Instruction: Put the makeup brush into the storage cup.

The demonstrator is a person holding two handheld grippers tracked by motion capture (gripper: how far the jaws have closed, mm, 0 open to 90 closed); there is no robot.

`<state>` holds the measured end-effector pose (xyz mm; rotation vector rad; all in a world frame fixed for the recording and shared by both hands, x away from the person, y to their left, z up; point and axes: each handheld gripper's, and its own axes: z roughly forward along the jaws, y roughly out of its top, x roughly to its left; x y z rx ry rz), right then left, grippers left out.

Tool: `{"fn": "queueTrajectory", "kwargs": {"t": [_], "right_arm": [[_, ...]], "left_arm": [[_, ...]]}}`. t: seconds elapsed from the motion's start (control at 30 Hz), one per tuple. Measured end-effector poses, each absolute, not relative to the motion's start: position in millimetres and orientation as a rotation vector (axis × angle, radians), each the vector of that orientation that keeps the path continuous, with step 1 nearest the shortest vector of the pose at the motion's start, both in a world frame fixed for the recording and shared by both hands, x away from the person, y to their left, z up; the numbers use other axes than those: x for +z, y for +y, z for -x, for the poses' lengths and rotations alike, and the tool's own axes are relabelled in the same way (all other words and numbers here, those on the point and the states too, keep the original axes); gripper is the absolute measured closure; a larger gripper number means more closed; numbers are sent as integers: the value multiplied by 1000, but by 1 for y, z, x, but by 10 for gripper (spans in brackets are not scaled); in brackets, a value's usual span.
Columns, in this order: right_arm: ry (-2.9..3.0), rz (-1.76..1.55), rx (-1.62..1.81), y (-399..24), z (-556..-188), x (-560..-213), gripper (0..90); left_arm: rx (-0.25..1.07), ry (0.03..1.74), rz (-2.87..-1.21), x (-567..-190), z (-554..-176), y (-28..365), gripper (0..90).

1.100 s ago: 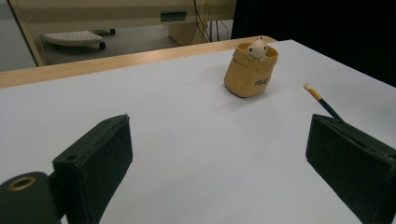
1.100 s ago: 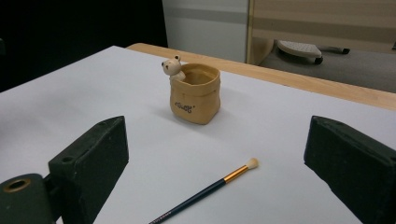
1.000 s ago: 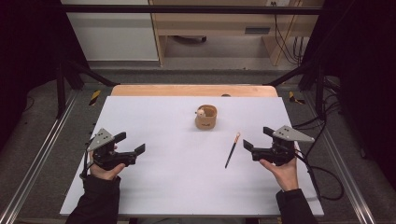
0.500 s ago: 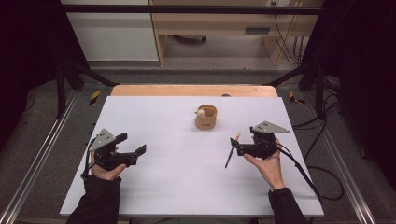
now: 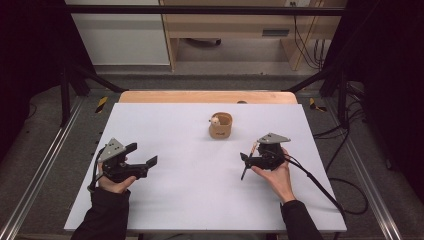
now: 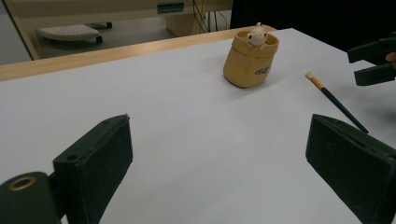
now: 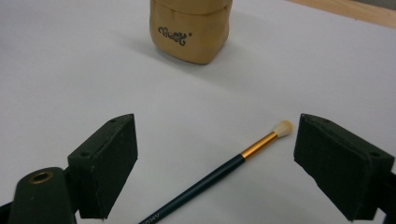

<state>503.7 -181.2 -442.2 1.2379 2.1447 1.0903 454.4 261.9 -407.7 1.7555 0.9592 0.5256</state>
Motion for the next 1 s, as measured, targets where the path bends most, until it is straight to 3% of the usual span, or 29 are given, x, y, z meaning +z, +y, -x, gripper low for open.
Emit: {"fn": "queueTrajectory", "kwargs": {"t": [0.3,1.0], "right_arm": [[2143,-1289,1035,-183,-510,-453,187],[2254,-1284,965,-175,-514,-475,425]], "left_arm": [[528,959,-1758,-408,-455,261,69],[524,957,-1771,-409,-455,260,71]]}}
